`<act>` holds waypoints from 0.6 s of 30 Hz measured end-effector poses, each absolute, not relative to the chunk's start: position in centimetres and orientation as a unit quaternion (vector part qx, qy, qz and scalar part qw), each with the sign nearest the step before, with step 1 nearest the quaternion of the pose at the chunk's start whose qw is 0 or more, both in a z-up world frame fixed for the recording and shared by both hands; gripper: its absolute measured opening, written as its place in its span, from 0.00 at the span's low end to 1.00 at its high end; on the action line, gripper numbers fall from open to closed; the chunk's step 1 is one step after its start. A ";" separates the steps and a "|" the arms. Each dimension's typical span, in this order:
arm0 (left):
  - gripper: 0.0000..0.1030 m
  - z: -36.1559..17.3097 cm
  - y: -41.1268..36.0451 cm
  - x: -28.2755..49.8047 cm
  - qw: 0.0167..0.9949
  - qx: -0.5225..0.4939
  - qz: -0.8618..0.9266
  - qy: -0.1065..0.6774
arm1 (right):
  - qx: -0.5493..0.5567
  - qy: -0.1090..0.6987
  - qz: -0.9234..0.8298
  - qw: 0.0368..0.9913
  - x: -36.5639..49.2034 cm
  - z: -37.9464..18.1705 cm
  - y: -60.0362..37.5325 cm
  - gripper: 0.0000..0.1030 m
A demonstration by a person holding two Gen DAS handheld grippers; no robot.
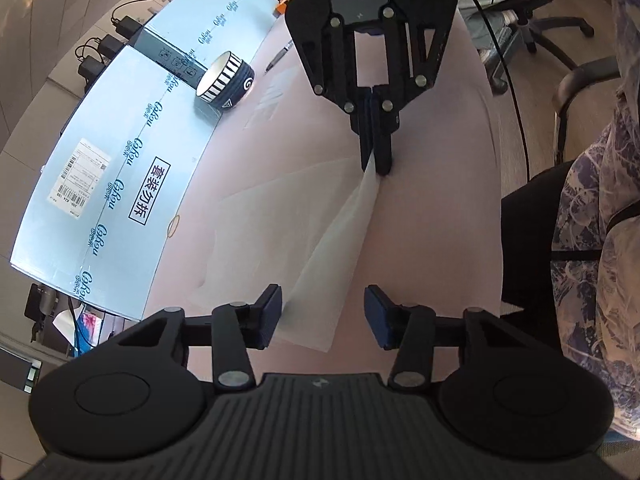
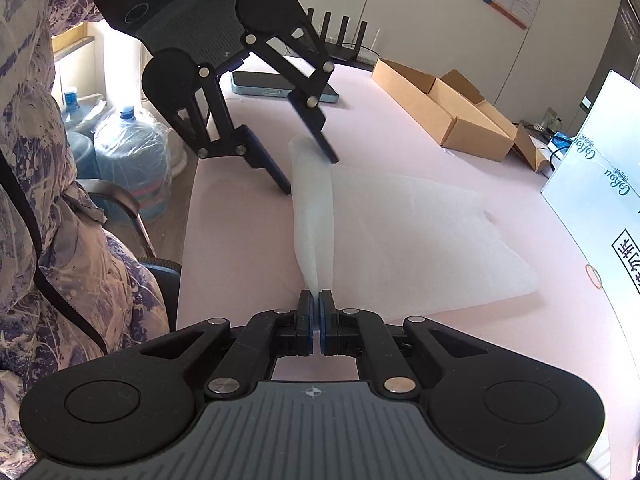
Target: Fold shopping bag
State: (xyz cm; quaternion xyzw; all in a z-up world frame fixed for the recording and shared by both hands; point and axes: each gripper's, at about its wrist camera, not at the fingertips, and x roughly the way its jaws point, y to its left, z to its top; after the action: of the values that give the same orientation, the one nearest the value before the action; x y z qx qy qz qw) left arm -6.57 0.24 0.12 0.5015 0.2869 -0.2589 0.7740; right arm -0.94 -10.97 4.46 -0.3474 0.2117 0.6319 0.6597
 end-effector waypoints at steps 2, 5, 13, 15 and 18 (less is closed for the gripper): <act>0.02 0.2 0.2 -6.2 0.770 0.499 -0.262 0.301 | -0.328 0.222 0.632 0.666 -0.7 4.5 -11.2 0.04; 0.02 0.9 0.6 -5.7 0.772 0.469 -0.276 0.326 | -0.293 0.247 0.634 0.672 0.5 4.7 -11.4 0.05; 0.03 3.2 5.9 -1.9 0.771 0.251 -0.365 0.457 | -0.202 0.301 0.665 0.653 2.0 5.5 -12.4 0.06; 0.04 3.1 7.6 -0.8 0.765 0.203 -0.375 0.482 | -0.175 0.317 0.662 0.657 2.7 5.5 -12.5 0.06; 0.05 2.5 10.1 0.7 0.765 0.138 -0.378 0.503 | -0.118 0.346 0.654 0.663 4.4 5.1 -12.8 0.06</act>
State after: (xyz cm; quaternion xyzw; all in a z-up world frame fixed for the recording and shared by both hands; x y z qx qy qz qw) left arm 0.70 10.06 2.47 0.1382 0.5034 -0.3779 0.7647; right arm 4.38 -12.81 5.13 -0.1175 0.3456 0.6539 0.6627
